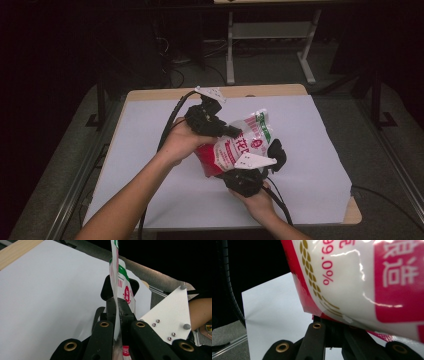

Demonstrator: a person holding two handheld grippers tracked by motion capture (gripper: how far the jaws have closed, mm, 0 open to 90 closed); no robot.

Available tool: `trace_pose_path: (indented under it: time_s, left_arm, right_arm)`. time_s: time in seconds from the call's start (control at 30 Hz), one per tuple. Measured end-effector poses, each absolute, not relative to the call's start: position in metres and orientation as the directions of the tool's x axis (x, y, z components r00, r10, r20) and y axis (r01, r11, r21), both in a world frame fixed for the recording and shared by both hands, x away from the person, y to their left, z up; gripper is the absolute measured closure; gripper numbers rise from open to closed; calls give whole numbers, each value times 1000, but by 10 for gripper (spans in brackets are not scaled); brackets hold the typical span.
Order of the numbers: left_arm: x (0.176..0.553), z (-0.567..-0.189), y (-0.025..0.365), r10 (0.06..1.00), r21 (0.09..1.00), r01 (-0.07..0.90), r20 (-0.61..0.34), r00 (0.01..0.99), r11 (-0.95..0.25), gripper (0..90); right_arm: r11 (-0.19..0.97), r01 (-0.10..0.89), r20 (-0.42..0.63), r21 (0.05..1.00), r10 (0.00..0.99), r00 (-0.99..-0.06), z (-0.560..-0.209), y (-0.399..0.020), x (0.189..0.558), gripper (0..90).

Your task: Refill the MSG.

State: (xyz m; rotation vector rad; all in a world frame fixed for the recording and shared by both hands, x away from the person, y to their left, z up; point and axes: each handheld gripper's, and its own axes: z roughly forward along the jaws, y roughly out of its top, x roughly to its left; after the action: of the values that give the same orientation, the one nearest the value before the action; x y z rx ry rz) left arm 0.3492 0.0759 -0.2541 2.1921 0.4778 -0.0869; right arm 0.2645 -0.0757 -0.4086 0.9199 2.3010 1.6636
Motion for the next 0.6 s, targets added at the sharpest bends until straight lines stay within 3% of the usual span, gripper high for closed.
trace_pose_path:
  time_s: [0.6]
  left_arm:
    - [350,-254,72,306,744,368,-228,925,-557,900]
  right_arm:
    - [184,385,224,905,562,-796,-408,-75,265,900]
